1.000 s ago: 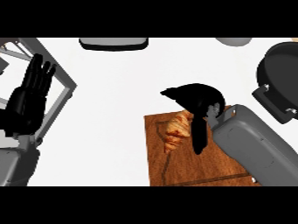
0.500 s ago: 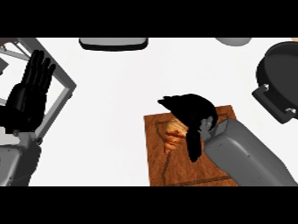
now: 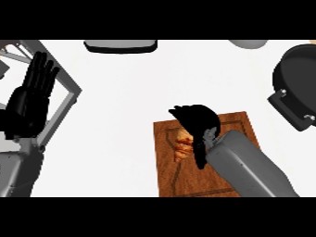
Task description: Pick the croissant from the cutting board and place it in the pot
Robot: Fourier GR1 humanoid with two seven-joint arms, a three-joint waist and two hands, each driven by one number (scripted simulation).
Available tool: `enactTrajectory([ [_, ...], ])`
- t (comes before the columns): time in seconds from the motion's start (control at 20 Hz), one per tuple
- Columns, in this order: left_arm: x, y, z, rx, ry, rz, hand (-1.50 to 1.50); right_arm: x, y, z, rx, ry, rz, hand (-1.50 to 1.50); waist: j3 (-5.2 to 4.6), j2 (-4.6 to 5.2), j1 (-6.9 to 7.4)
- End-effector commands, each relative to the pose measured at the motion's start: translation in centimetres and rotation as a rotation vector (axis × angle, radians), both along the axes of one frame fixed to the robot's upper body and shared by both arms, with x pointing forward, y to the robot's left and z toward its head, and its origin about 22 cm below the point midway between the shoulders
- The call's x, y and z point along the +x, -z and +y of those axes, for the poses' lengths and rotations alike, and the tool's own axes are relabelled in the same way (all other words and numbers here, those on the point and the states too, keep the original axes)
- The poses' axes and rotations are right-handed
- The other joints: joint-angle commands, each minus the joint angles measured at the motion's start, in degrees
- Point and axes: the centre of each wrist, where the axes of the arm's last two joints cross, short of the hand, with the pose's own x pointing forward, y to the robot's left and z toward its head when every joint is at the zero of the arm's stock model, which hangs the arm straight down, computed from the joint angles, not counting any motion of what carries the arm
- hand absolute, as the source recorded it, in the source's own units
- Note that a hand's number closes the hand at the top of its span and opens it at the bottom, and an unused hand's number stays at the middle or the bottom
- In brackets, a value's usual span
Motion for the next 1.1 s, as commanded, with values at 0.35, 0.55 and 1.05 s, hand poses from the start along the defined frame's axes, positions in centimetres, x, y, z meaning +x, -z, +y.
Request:
enactTrajectory([
  [0.35,-1.2,0.0,-0.1,0.005,-0.001,-0.004,0.0,1.1,4.1,-0.1,0.047,-0.025,0.043,-1.5,0.0,-0.07,0.1],
  [0.55,-0.2,0.2,-1.2,0.007,-0.012,-0.004,0.0,-1.6,5.8,0.7,0.083,-0.187,0.035,1.5,0.01,-0.12,-0.12],
  [1.05,0.2,0.9,0.9,0.004,0.0,0.005,0.0,-0.8,6.1,2.0,0.063,-0.225,-0.039,1.5,-0.01,0.06,0.01],
])
